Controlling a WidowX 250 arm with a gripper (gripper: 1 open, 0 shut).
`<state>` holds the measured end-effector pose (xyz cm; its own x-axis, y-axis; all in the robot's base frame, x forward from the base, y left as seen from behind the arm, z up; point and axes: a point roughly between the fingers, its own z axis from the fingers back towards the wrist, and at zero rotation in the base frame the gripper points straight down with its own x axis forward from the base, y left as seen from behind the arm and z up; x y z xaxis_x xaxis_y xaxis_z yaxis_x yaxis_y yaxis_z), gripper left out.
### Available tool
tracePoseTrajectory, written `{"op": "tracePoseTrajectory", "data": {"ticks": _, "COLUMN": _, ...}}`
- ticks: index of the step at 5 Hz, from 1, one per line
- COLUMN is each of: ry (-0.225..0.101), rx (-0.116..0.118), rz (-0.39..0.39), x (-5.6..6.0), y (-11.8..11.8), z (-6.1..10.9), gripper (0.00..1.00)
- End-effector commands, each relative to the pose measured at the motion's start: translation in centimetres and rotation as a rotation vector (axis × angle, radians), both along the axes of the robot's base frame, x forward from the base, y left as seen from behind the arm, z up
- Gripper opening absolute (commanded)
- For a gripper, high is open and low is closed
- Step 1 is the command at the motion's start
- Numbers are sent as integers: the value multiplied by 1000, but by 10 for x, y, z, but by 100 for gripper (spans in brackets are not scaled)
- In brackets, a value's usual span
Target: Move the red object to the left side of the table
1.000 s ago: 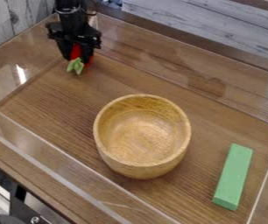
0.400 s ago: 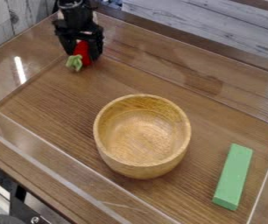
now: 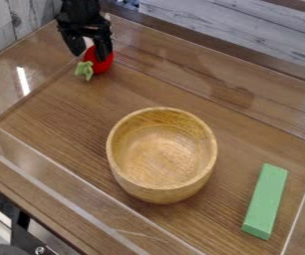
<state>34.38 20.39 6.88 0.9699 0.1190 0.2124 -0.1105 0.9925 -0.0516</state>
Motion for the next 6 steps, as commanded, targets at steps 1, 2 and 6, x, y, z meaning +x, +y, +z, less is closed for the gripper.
{"op": "tracePoseTrajectory", "data": {"ticks": 1, "ry": -88, "rx": 44, "rz": -19, "x": -2, "y": -6, "z": 39, "gripper": 100}}
{"op": "tracePoseTrajectory", "data": {"ticks": 2, "ry": -97, "rx": 36, "rz": -45, "x": -5, "y": -19, "z": 44, "gripper": 100}}
{"op": "tracePoseTrajectory", "data": {"ticks": 6, "ry": -80, "rx": 23, "rz": -13, "x": 11, "y": -2, "z": 67, "gripper": 100}}
